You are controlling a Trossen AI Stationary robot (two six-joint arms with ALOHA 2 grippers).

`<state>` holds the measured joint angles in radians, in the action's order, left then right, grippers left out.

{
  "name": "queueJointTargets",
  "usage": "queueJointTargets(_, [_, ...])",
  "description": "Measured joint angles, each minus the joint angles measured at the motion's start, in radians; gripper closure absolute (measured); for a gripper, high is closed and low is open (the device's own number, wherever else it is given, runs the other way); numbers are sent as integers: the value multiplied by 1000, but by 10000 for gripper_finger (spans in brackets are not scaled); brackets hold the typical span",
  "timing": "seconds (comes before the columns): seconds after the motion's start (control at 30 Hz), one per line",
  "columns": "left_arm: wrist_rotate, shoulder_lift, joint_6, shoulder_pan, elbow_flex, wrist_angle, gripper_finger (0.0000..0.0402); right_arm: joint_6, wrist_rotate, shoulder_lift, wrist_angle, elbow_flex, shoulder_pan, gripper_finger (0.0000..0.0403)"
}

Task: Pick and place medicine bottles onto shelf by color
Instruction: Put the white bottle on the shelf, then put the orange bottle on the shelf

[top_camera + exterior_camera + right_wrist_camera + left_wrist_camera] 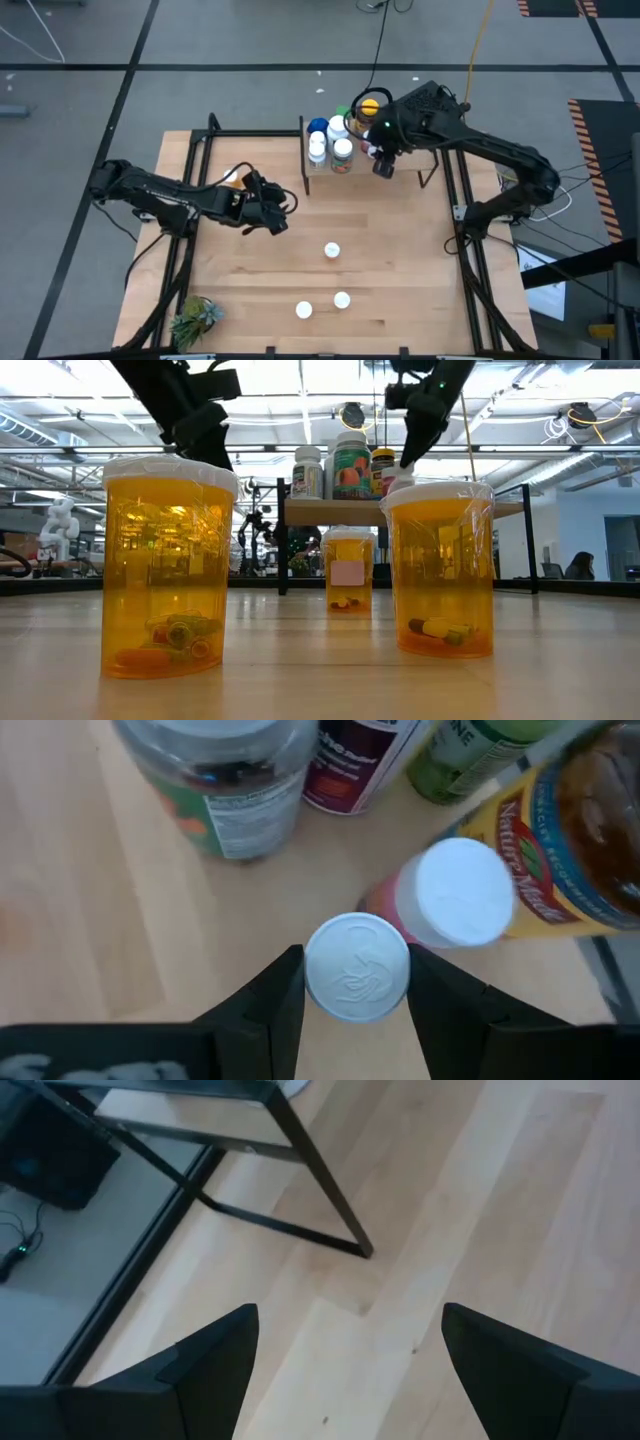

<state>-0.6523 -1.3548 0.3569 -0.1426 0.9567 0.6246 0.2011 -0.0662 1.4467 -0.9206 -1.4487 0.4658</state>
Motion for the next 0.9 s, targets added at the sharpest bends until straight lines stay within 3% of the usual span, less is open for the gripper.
queueJointTargets(0.13, [0, 0, -18, 0, -1, -7, 82, 2, 76, 28, 18, 0, 14, 260])
queueJointTargets(0.43, [1, 0, -31, 5, -1, -9, 82, 2, 84, 46, 20, -3, 14, 256])
queueJointTargets(0.73, [0, 0, -40, 5, 0, -63, 82, -30, 90, 49, 13, 0, 13, 195])
queueJointTargets(0.9, [0, 0, -40, 5, 0, -60, 82, -32, 34, 20, 28, 0, -8, 180])
